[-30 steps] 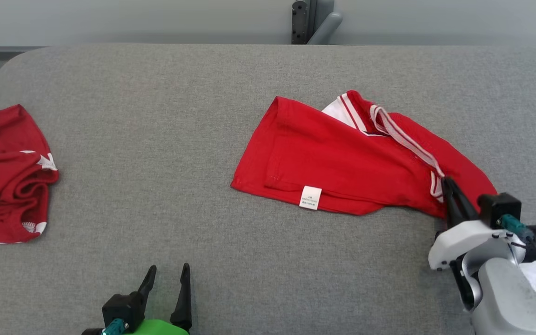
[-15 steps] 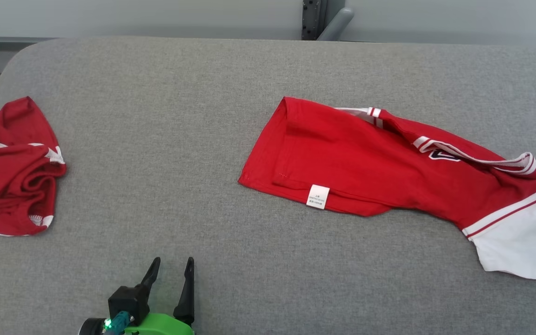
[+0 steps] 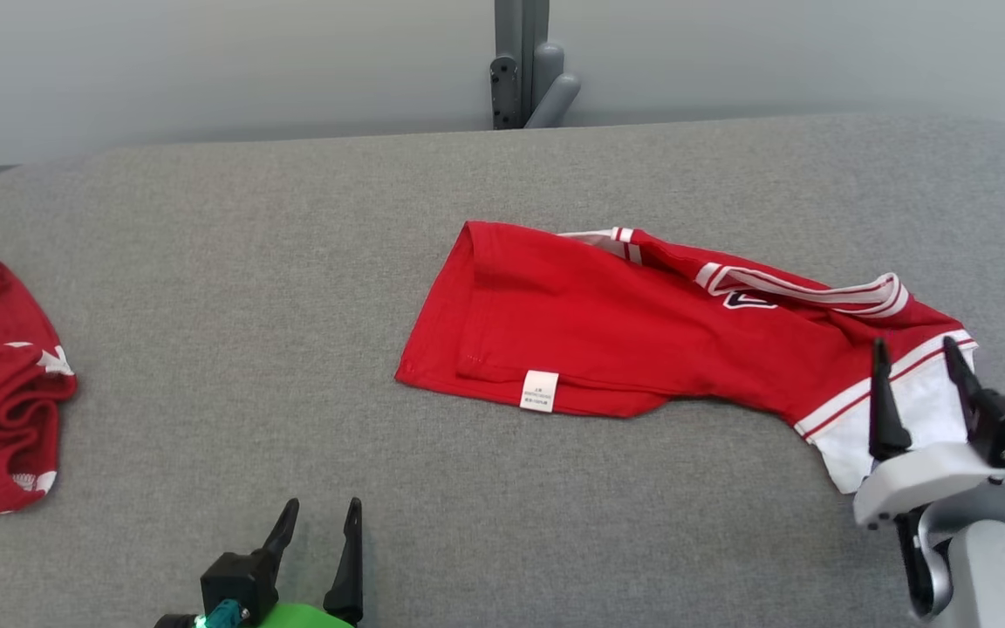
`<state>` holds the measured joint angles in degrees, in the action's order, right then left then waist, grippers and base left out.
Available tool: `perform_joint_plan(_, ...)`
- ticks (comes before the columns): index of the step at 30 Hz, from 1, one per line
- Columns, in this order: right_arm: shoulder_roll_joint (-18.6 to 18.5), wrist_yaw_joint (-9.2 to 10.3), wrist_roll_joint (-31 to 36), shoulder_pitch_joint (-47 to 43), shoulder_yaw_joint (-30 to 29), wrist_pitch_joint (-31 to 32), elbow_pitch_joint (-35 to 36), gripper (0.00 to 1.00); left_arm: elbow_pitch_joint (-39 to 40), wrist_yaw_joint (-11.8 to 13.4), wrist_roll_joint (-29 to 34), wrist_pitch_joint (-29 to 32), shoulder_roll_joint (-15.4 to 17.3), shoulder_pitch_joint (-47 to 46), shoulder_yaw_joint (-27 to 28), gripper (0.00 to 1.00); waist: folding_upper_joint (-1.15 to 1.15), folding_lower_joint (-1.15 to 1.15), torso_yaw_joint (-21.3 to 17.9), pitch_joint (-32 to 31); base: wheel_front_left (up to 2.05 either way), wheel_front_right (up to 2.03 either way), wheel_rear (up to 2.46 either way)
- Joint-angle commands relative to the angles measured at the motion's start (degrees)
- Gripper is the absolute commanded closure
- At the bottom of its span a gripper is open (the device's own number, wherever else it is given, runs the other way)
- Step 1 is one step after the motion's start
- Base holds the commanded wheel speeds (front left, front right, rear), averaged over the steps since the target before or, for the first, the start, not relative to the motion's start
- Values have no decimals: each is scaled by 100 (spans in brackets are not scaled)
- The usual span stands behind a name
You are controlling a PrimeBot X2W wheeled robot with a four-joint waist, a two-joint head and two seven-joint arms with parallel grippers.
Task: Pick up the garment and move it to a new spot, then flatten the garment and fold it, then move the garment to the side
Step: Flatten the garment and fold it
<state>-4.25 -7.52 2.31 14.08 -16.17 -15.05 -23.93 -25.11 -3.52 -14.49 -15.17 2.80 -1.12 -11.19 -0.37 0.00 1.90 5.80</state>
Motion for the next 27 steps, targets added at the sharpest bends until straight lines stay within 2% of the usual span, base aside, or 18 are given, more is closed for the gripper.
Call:
perform_joint_plan(1,21,6,-131,-239,219,-19,161,0,18,44,46,3,16,113,30,0,37,0,-206,-248,0,0,0)
perform_joint_plan(6,102,6,-508,-1018,878,-18,632,0,96,44,90,3,17,272,137,0,37,0,-299,-548,0,0,0)
perform_joint_plan(13,121,6,-730,-1343,1139,-19,654,0,199,-42,27,3,16,205,103,0,37,0,-363,-543,0,0,0)
perform_joint_plan(20,125,6,-728,-1029,1256,-18,748,0,266,-245,-66,3,20,-586,-222,0,37,0,-516,15,0,0,0)
perform_joint_plan(27,126,6,-767,-602,1453,-18,827,0,-481,-363,-398,4,20,-1841,-700,0,37,0,-773,691,0,0,0)
